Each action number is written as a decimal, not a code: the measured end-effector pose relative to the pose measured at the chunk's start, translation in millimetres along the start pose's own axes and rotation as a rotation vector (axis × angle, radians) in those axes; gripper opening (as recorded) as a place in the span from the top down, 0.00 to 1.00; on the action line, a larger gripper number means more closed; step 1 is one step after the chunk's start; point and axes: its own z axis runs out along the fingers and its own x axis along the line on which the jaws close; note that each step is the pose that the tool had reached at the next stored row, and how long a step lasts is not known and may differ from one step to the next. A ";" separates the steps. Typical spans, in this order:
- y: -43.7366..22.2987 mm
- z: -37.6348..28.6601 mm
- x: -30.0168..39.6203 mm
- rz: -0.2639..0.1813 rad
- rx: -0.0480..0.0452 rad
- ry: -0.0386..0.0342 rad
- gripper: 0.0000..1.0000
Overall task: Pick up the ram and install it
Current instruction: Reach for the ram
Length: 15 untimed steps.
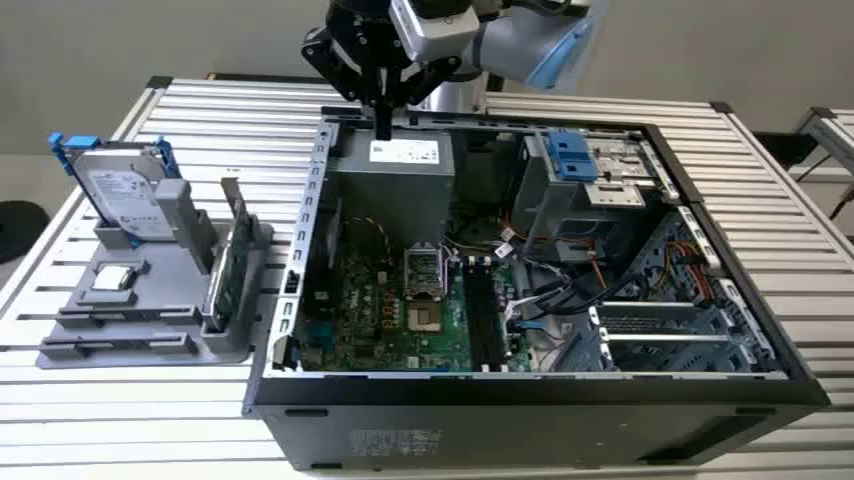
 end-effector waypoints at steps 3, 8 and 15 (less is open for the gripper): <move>0.0 0.0 0.0 0.000 0.0000 0.0000 1.00; 0.0 0.0 0.0 0.000 0.0000 0.0001 1.00; -0.1 -0.2 1.7 0.000 0.0002 0.0001 1.00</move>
